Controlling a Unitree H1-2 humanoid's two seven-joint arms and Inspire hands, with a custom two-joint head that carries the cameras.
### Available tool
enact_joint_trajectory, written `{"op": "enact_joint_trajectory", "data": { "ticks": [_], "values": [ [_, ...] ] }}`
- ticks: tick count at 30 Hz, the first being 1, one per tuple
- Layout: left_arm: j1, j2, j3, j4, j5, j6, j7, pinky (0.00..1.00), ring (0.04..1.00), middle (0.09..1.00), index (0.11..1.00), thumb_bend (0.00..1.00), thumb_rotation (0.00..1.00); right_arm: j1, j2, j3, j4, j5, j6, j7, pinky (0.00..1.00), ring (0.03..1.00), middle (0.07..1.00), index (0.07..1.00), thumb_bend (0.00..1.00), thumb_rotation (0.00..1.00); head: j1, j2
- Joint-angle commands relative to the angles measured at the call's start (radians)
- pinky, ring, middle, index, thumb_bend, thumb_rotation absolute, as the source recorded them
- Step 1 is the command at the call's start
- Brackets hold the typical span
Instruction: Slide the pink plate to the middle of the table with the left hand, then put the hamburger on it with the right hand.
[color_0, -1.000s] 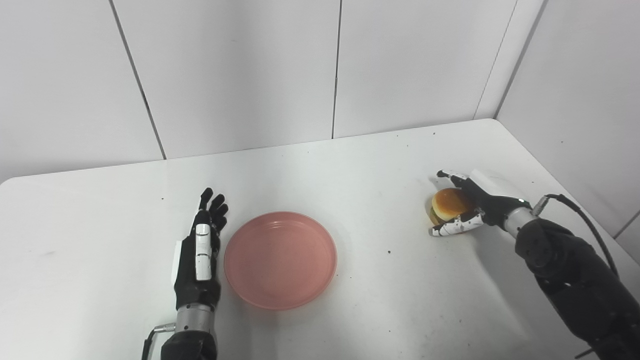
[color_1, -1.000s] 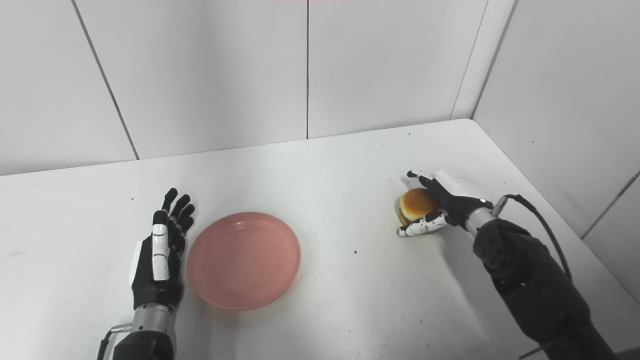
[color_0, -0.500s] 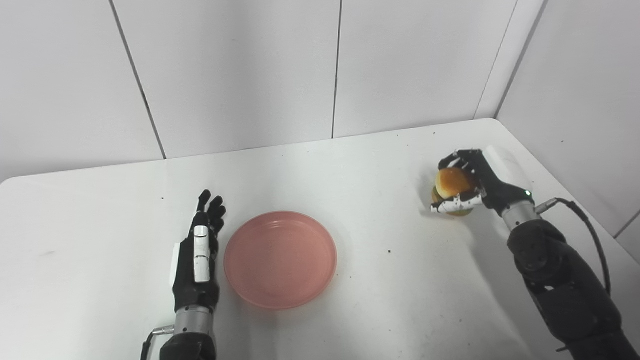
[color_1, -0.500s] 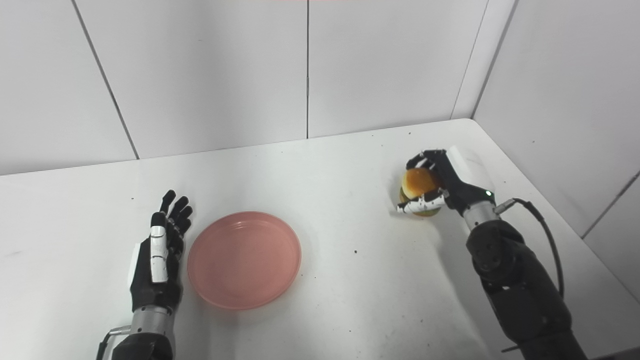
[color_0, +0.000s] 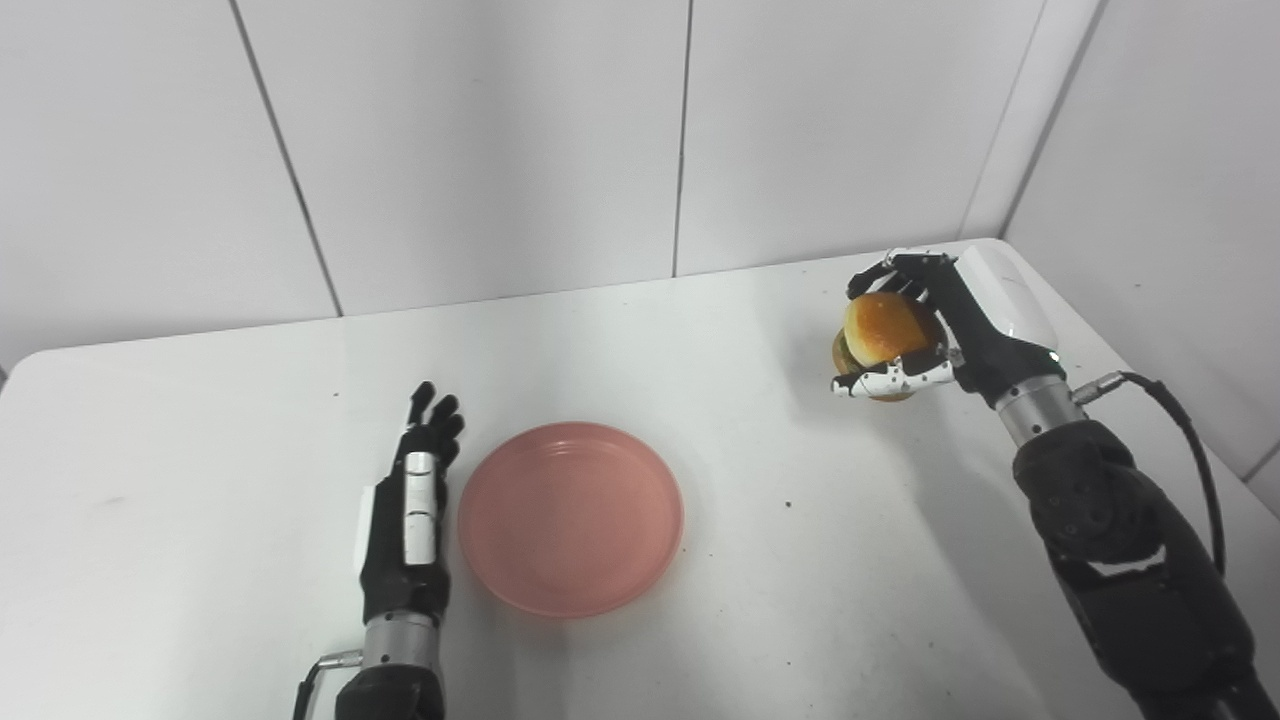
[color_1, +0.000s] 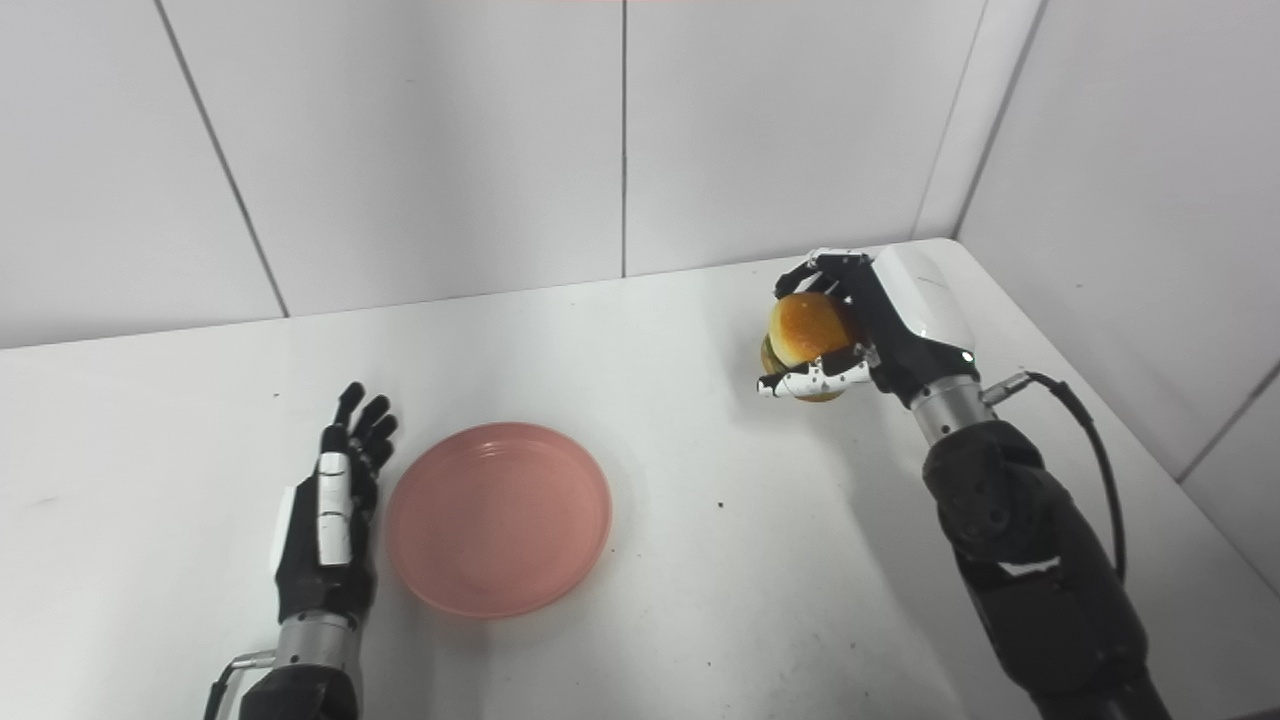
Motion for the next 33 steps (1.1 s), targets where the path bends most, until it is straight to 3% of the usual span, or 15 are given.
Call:
{"op": "enact_joint_trajectory", "data": {
  "ticks": [1,6,11,17,24,33],
  "values": [
    [0.045,-0.033,-0.015,0.035,0.03,-0.017,0.032,0.92,0.92,0.92,0.928,0.72,1.0,-0.061,0.002,0.024,-0.037,0.023,-0.092,0.006,0.32,0.387,0.443,0.521,0.52,0.0,0.008,0.0],
    [0.044,-0.045,-0.036,0.042,0.053,-0.011,0.048,0.93,0.937,0.936,0.945,0.73,1.0,-0.11,0.066,0.118,-0.082,0.045,-0.091,0.088,0.31,0.384,0.438,0.523,0.52,0.0,0.117,-0.001],
    [0.035,-0.055,-0.042,0.055,0.051,-0.015,0.06,0.93,0.955,0.956,0.964,0.69,1.0,-0.164,0.146,0.232,-0.094,0.05,-0.092,0.164,0.29,0.353,0.422,0.519,0.52,0.0,0.162,-0.001],
    [0.026,-0.064,-0.062,0.058,0.077,-0.006,0.1,0.93,0.964,0.962,0.965,0.68,1.0,-0.204,0.205,0.316,-0.04,0.035,-0.128,0.217,0.3,0.377,0.46,0.541,0.51,0.0,0.208,-0.005],
    [0.025,-0.074,-0.07,0.061,0.078,-0.009,0.117,0.94,0.97,0.969,0.966,0.69,1.0,-0.191,0.22,0.355,0.079,0.026,-0.237,0.202,0.31,0.383,0.469,0.548,0.51,0.0,0.225,-0.002],
    [0.026,-0.096,-0.062,0.089,0.062,-0.057,0.159,0.91,0.949,0.949,0.942,0.68,1.0,-0.176,0.231,0.375,0.192,-0.007,-0.307,0.197,0.31,0.381,0.466,0.548,0.51,0.0,0.241,-0.001]
  ]
}}
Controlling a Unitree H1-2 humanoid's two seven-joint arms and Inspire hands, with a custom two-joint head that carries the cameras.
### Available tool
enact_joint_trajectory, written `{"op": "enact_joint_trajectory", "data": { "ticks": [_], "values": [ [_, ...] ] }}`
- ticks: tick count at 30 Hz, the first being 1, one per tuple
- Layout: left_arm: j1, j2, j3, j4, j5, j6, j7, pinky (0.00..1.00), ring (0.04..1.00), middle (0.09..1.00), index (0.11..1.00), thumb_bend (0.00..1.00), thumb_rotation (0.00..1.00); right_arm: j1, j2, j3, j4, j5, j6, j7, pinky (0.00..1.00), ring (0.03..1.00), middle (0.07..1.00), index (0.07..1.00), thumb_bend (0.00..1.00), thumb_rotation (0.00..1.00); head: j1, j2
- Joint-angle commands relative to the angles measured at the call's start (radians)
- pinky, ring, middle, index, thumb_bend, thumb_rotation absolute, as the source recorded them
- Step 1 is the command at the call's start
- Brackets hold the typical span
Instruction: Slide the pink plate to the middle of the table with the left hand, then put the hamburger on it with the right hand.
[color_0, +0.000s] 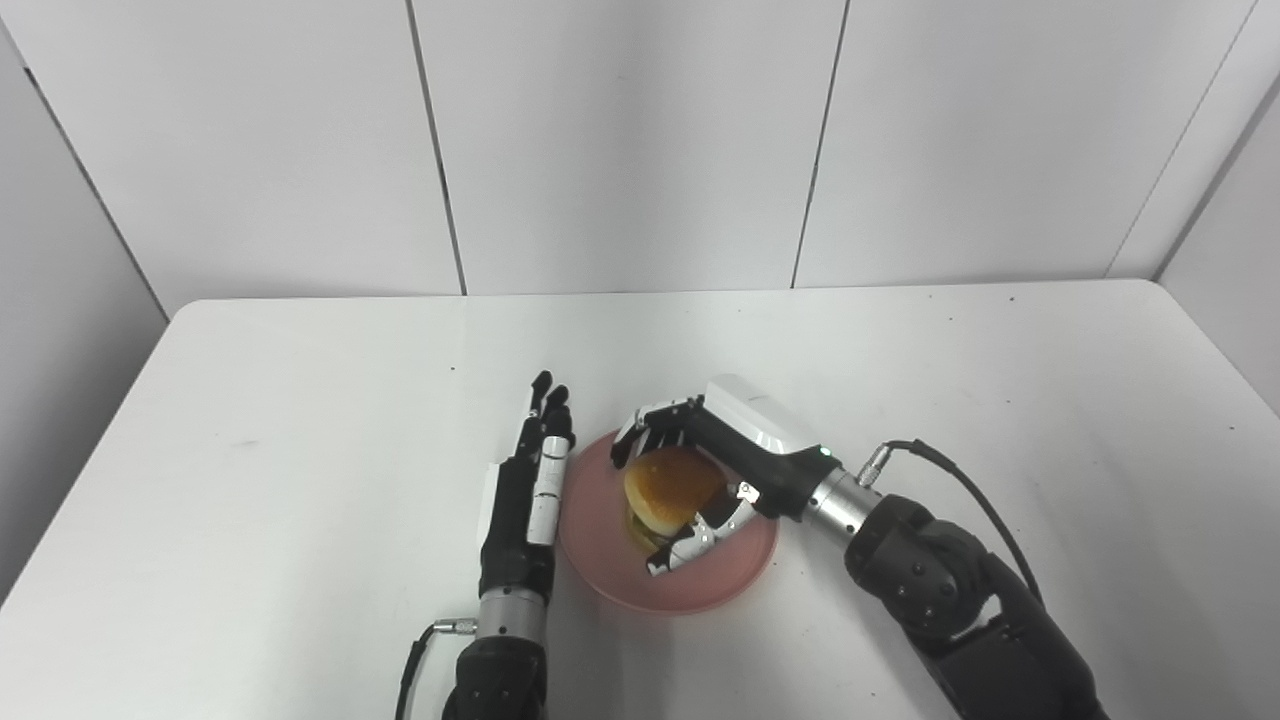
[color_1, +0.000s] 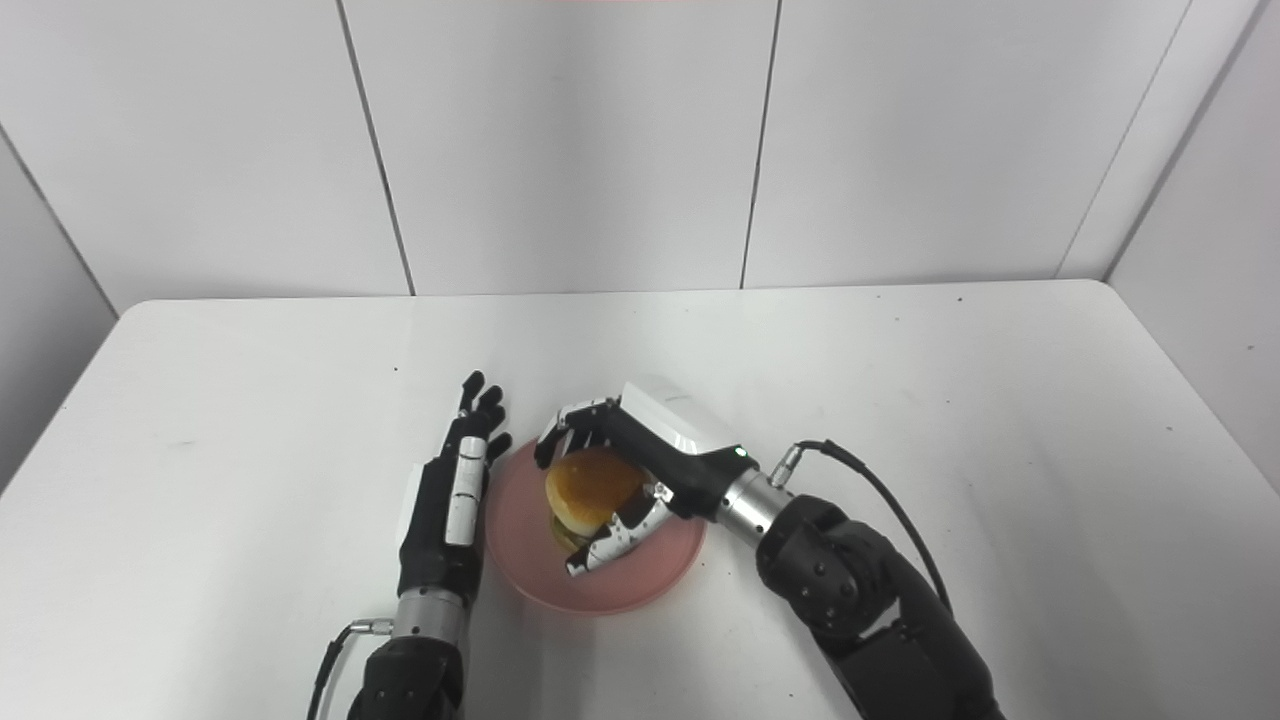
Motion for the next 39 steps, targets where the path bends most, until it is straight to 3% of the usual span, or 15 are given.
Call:
{"op": "enact_joint_trajectory", "data": {
  "ticks": [1,8,14,15,20,24,26,30,34,39],
  "values": [
    [0.03,-0.08,0.001,0.069,-0.004,-0.052,0.025,0.91,0.947,0.946,0.938,0.68,1.0,-0.036,0.006,-0.003,0.012,-0.011,-0.057,-0.033,0.31,0.381,0.465,0.548,0.51,0.0,0.001,-0.002],
    [0.025,-0.07,-0.008,0.081,-0.008,-0.079,0.035,0.94,0.968,0.958,0.951,0.7,1.0,-0.049,0.008,0.011,0.074,-0.065,-0.067,-0.042,0.31,0.381,0.467,0.55,0.51,0.0,-0.005,-0.004],
    [0.022,-0.06,-0.008,0.069,-0.032,-0.036,0.007,0.96,0.979,0.973,0.966,0.69,1.0,-0.042,0.012,0.012,0.097,-0.095,-0.091,-0.073,0.35,0.392,0.495,0.562,0.51,0.0,-0.011,-0.001],
    [0.02,-0.057,-0.009,0.071,-0.033,-0.044,0.007,0.95,0.976,0.977,0.968,0.69,1.0,-0.037,0.011,0.013,0.088,-0.107,-0.087,-0.077,0.44,0.512,0.591,0.634,0.56,0.08,-0.015,0.0],
    [0.011,-0.053,-0.006,0.091,-0.063,-0.083,-0.007,0.94,0.975,0.982,0.977,0.71,1.0,-0.019,0.007,0.01,0.038,-0.112,-0.046,-0.049,0.73,0.855,0.884,0.855,0.68,0.33,-0.024,-0.001],
    [0.011,-0.044,-0.012,0.09,-0.056,-0.079,-0.006,0.95,0.974,0.976,0.979,0.72,1.0,-0.002,0.004,0.003,0.001,-0.125,-0.028,-0.037,0.9,0.986,0.994,0.949,0.71,0.34,-0.027,0.001],
    [0.015,-0.042,-0.014,0.079,-0.039,-0.06,0.005,0.94,0.963,0.964,0.967,0.71,1.0,0.008,0.007,-0.005,-0.023,-0.117,-0.013,-0.03,0.93,0.996,0.998,0.969,0.71,0.35,-0.029,0.0],
    [0.024,-0.033,-0.022,0.05,-0.027,-0.018,-0.002,0.95,0.966,0.964,0.968,0.69,1.0,0.038,0.021,-0.036,-0.066,-0.084,-0.027,-0.05,0.93,1.0,1.0,0.999,0.77,0.24,-0.03,0.001],
    [0.031,-0.029,-0.022,0.038,-0.029,-0.016,-0.008,0.96,0.971,0.969,0.97,0.67,1.0,0.074,0.045,-0.078,-0.115,-0.056,-0.048,-0.093,0.9,1.0,1.0,1.0,0.87,0.2,-0.034,0.003],
    [0.042,-0.026,-0.017,0.032,-0.031,-0.03,-0.005,0.97,0.978,0.969,0.968,0.68,1.0,0.127,0.106,-0.152,-0.082,-0.002,-0.131,-0.23,0.89,1.0,1.0,1.0,0.89,0.35,-0.045,0.004]
  ]
}}
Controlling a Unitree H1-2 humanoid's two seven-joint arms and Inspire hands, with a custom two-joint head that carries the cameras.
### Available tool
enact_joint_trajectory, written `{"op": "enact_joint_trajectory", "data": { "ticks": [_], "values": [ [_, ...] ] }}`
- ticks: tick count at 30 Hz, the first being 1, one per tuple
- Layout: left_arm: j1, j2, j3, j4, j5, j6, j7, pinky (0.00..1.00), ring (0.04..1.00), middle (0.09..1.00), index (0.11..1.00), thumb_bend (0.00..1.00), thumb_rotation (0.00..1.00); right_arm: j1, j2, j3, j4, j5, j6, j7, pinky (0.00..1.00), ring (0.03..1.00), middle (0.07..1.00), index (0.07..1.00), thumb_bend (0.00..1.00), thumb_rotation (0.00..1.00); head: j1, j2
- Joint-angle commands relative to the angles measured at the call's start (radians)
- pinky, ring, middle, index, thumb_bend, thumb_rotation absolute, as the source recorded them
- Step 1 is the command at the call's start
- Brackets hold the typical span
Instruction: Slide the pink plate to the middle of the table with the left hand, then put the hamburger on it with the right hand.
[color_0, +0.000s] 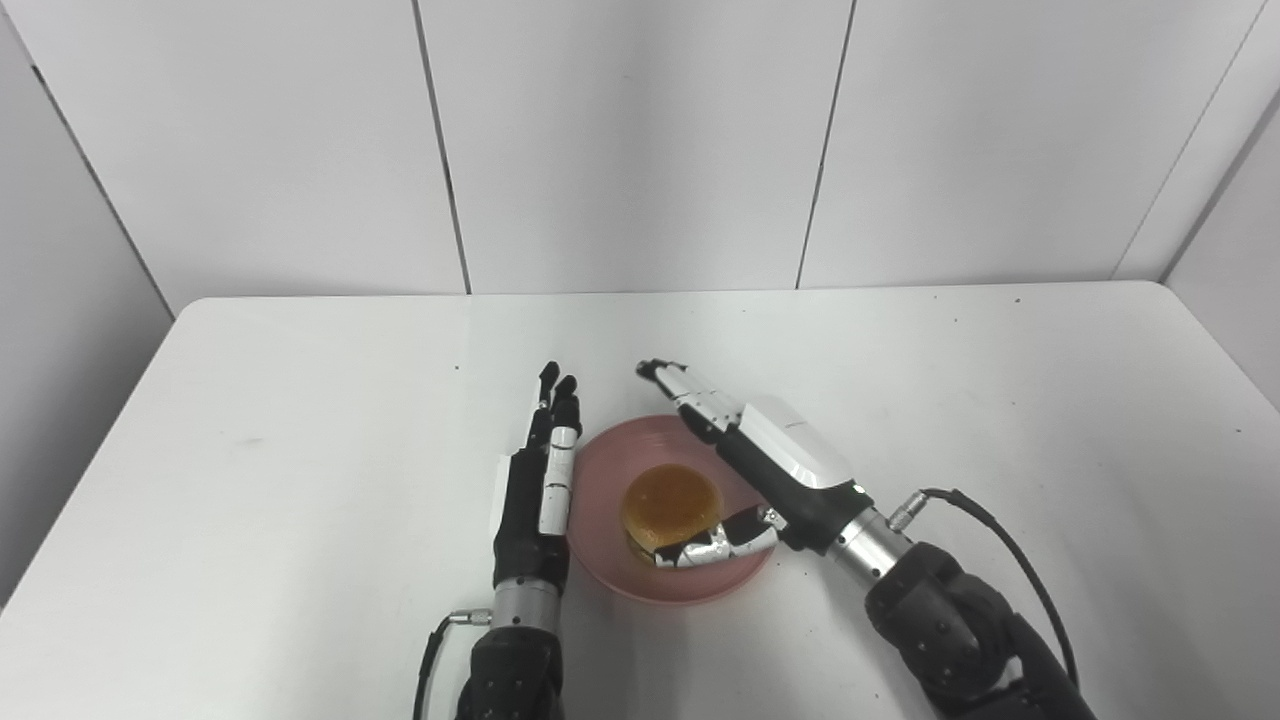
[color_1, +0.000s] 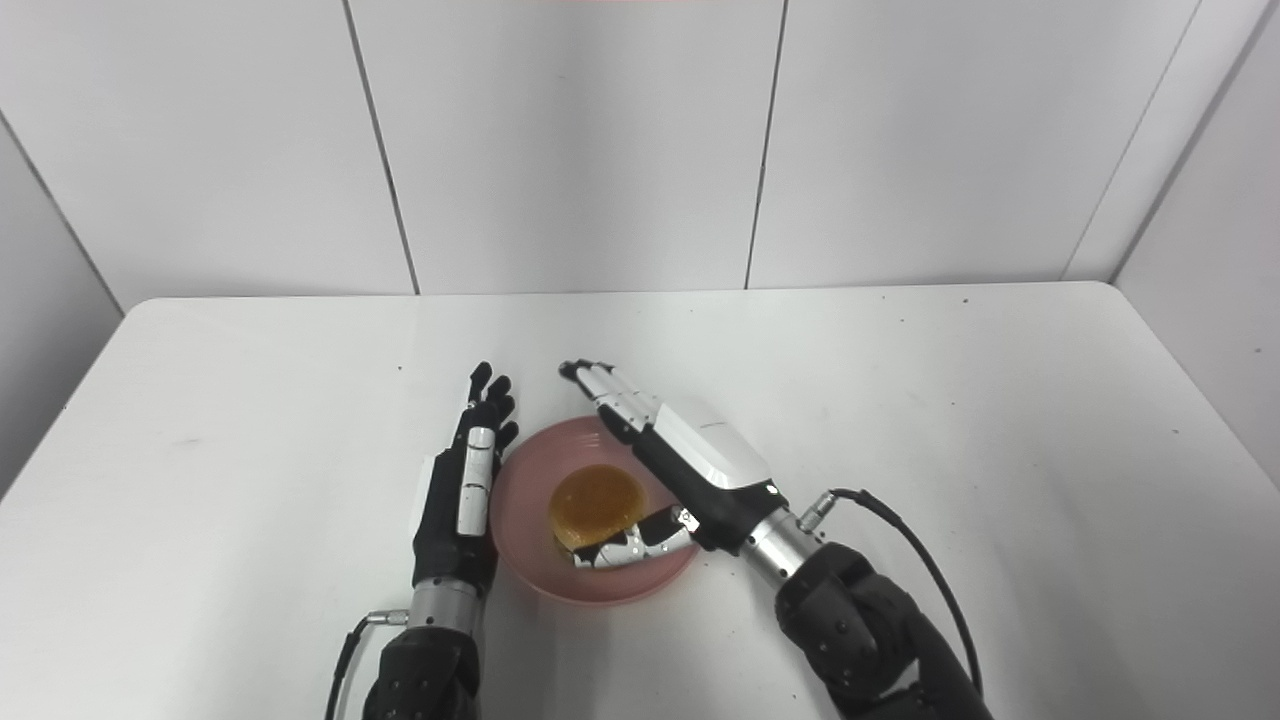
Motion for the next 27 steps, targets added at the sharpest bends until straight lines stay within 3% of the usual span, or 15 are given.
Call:
{"op": "enact_joint_trajectory", "data": {
  "ticks": [1,4,10,14,21,27],
  "values": [
    [0.057,-0.025,0.002,0.023,0.008,-0.028,-0.001,0.97,0.974,0.964,0.962,0.68,1.0,-0.001,0.029,-0.038,0.01,0.032,-0.072,-0.091,0.89,1.0,1.0,1.0,0.86,0.46,-0.001,-0.001],
    [0.06,-0.018,0.008,0.029,0.004,-0.053,-0.003,0.97,0.969,0.959,0.956,0.69,1.0,0.027,0.071,-0.086,0.057,0.099,-0.091,-0.15,0.98,1.0,1.0,1.0,0.78,0.69,-0.013,-0.002],
    [0.081,-0.004,0.013,-0.011,-0.02,-0.058,-0.027,1.0,0.993,0.978,0.98,0.64,1.0,0.059,0.128,-0.148,0.067,0.208,-0.014,-0.168,0.99,1.0,1.0,1.0,0.66,0.81,-0.036,-0.002],
    [0.095,0.004,0.019,-0.035,-0.04,-0.049,-0.044,1.0,1.0,0.988,0.983,0.65,1.0,0.08,0.155,-0.162,0.035,0.31,0.047,-0.13,1.0,1.0,1.0,1.0,0.63,0.81,-0.049,-0.001],
    [0.092,0.012,0.031,-0.036,-0.034,-0.043,-0.039,1.0,0.998,0.978,0.96,0.7,1.0,0.135,0.195,-0.168,-0.063,0.489,0.228,-0.077,1.0,1.0,1.0,1.0,0.58,0.78,-0.069,0.0],
    [0.09,0.016,0.042,-0.032,-0.048,-0.046,-0.048,1.0,0.994,0.98,0.972,0.69,1.0,0.169,0.237,-0.172,-0.107,0.549,0.337,-0.09,1.0,1.0,1.0,1.0,0.59,0.79,-0.08,0.002]
  ]
}}
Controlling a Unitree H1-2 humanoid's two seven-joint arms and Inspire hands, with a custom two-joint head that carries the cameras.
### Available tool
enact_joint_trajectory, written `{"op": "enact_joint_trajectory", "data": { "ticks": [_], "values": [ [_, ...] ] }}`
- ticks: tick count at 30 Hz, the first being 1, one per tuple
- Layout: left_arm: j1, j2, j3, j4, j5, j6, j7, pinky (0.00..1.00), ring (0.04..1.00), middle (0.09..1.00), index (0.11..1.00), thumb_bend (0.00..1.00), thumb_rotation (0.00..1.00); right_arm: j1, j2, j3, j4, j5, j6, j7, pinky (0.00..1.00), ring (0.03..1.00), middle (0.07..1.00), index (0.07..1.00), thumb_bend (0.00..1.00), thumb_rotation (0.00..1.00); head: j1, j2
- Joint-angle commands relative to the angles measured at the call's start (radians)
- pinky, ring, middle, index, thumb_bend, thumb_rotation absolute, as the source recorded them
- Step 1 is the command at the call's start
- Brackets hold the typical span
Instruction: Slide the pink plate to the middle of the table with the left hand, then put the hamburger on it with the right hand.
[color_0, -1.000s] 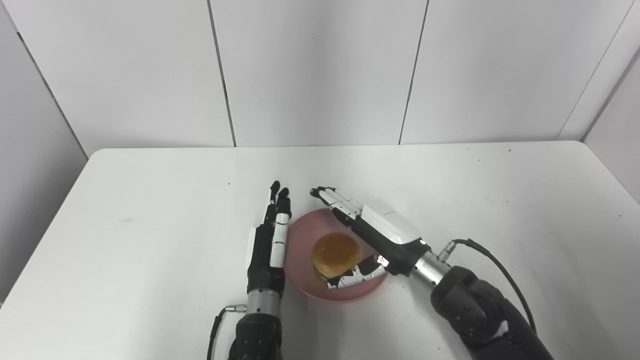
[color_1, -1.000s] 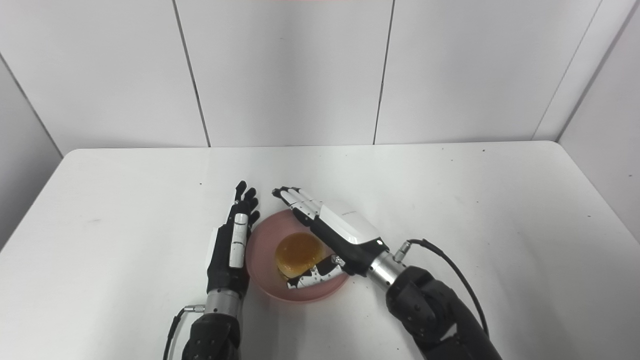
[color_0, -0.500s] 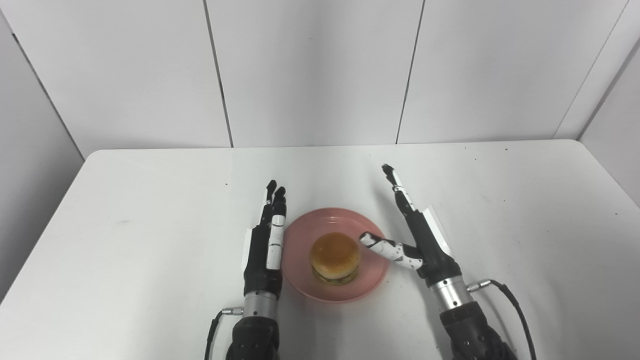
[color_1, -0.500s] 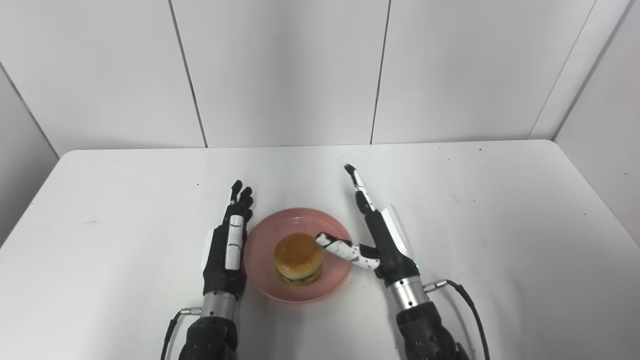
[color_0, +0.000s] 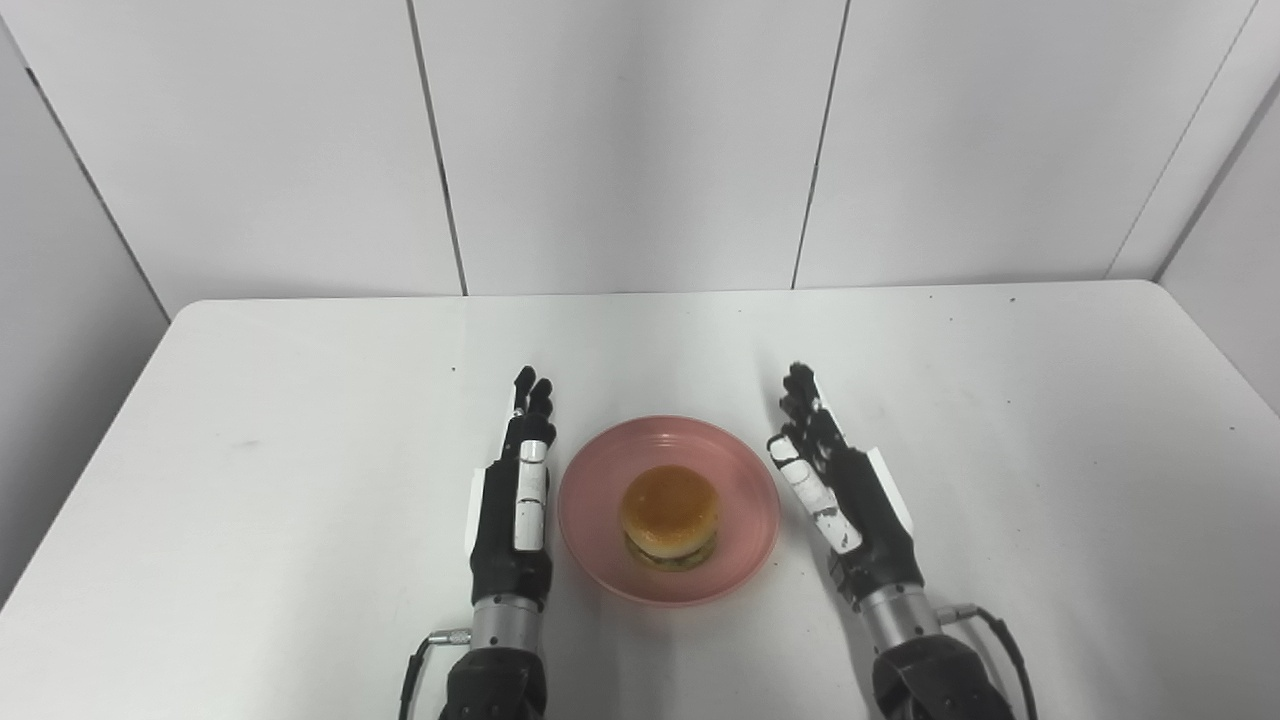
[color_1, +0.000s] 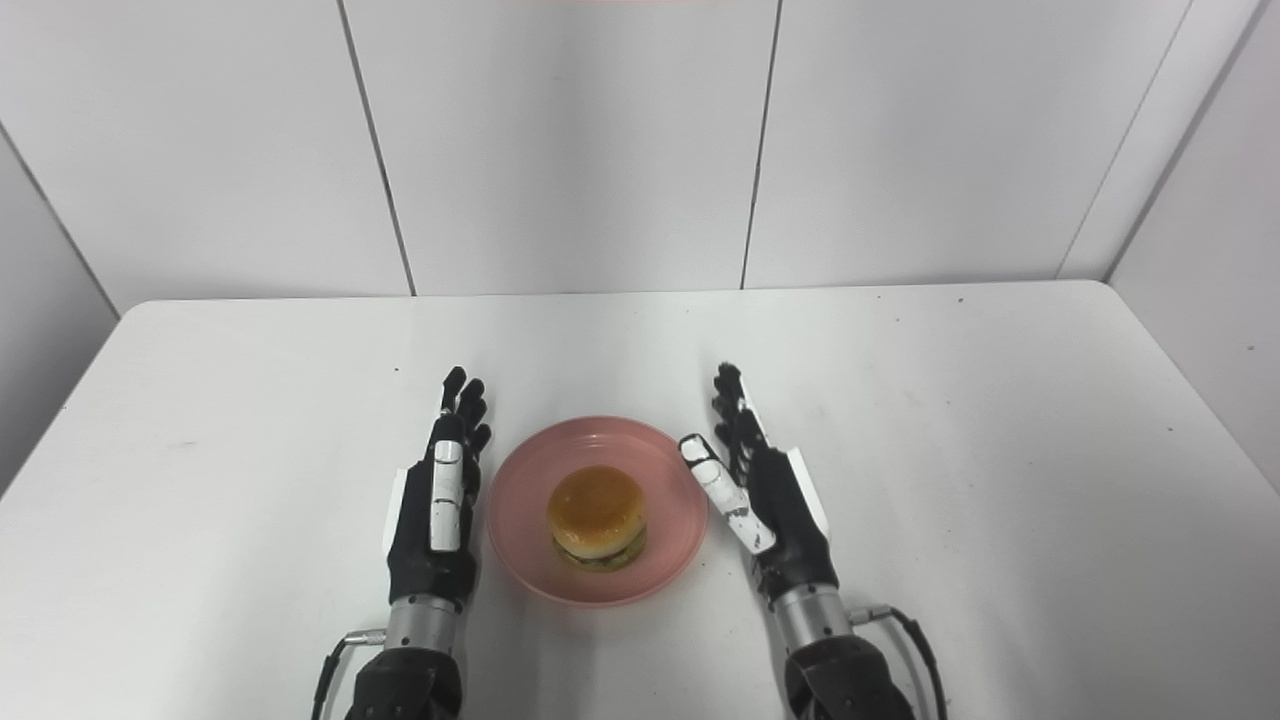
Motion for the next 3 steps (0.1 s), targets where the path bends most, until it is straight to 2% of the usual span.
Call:
{"op": "enact_joint_trajectory", "data": {
  "ticks": [1,3],
  "values": [
    [0.043,0.01,0.011,0.024,-0.007,-0.006,-0.028,1.0,0.997,0.985,0.979,0.69,1.0,-0.016,0.023,-0.007,-0.055,0.023,0.025,-0.007,1.0,1.0,1.0,1.0,0.59,0.8,-0.001,-0.002],
    [0.044,0.015,0.011,0.022,-0.015,0.006,-0.038,1.0,0.999,0.986,0.983,0.68,1.0,-0.009,0.03,-0.009,-0.07,0.031,0.048,-0.01,1.0,1.0,1.0,1.0,0.59,0.83,-0.007,0.0]
  ]
}}
